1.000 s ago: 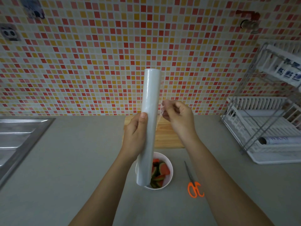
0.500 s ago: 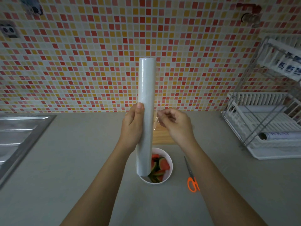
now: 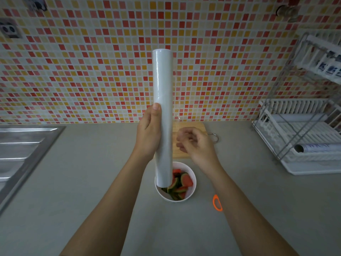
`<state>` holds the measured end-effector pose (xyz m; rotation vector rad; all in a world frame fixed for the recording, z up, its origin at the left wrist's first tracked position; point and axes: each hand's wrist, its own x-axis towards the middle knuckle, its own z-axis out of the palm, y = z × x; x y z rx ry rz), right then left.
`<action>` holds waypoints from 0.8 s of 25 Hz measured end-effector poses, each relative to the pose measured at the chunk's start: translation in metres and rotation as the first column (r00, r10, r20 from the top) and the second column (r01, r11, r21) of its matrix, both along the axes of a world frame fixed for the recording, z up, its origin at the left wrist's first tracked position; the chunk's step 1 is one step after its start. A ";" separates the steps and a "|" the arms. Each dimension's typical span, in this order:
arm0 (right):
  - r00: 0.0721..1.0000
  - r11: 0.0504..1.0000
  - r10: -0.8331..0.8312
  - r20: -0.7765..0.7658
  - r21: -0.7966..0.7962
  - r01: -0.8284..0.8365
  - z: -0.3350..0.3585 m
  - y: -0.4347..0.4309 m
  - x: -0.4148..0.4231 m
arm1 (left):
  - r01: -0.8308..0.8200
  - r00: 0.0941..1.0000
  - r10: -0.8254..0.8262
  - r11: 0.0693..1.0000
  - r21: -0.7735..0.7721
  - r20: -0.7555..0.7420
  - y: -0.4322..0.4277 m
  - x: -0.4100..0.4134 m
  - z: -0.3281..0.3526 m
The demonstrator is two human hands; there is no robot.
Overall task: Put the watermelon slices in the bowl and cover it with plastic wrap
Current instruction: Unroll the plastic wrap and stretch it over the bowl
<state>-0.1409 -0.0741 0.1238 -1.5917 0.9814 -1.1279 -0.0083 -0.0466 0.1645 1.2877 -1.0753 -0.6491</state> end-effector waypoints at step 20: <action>0.986 0.996 0.086 -0.140 -0.006 -0.088 -0.023 0.007 -0.009 | -0.017 1.000 0.018 0.997 -0.074 0.024 -0.014 0.010 0.022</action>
